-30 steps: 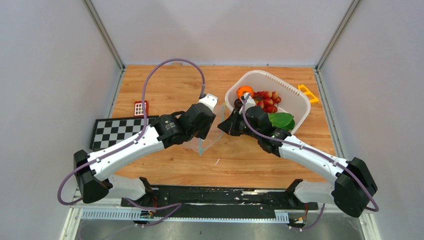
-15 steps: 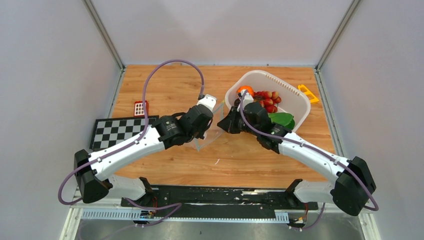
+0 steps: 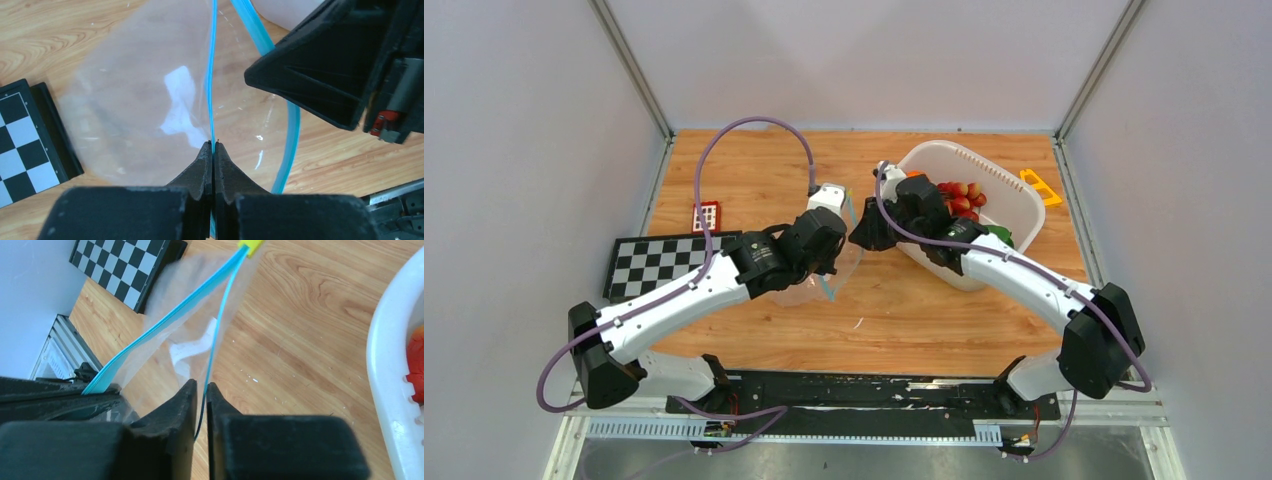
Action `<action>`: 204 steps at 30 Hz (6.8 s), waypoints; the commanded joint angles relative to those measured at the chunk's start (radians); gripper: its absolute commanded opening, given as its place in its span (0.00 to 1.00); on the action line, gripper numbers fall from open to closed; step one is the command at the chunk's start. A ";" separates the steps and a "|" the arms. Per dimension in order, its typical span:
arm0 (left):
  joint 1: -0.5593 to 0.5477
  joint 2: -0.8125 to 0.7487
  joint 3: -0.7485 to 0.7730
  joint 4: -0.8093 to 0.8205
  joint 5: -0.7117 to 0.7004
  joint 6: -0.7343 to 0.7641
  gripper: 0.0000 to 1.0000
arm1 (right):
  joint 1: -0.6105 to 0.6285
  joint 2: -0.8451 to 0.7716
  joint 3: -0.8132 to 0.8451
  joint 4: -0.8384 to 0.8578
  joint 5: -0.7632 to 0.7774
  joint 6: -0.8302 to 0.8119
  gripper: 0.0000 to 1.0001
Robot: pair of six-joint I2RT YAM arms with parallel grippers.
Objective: Place the food in the zip-top bag and seal the zipper
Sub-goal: Open the zipper of the food storage bag, then pick up the fake fruit from the bin, then place the fake fruit in the zipper food storage bag.
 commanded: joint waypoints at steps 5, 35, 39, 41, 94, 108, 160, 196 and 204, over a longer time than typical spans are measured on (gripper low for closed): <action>0.069 0.009 -0.022 0.003 -0.062 -0.095 0.00 | -0.021 -0.030 0.064 -0.050 -0.110 -0.117 0.43; 0.115 -0.031 -0.110 0.137 0.060 -0.047 0.00 | -0.563 0.124 0.160 -0.116 0.330 0.042 0.62; 0.116 -0.034 -0.111 0.139 0.062 -0.042 0.00 | -0.563 0.200 0.197 -0.118 0.396 0.024 0.62; 0.116 -0.031 -0.110 0.139 0.065 -0.041 0.00 | -0.563 0.246 0.218 -0.100 0.369 -0.011 0.62; 0.120 -0.065 -0.118 0.107 0.172 0.005 0.00 | -0.548 0.415 0.428 -0.222 -0.043 -1.317 0.00; 0.120 -0.065 -0.112 0.131 0.198 -0.002 0.00 | -0.535 -0.004 0.085 0.148 0.077 -1.030 0.00; 0.121 -0.166 -0.213 0.385 0.340 -0.224 0.00 | 0.016 -0.432 -0.622 1.246 0.040 0.078 0.00; 0.171 -0.190 -0.216 0.396 0.326 -0.259 0.00 | 0.015 -0.616 -0.577 0.589 -0.331 -0.578 0.00; 0.171 -0.196 -0.214 0.409 0.378 -0.240 0.00 | 0.016 -0.493 -0.476 0.463 -0.267 -0.624 0.00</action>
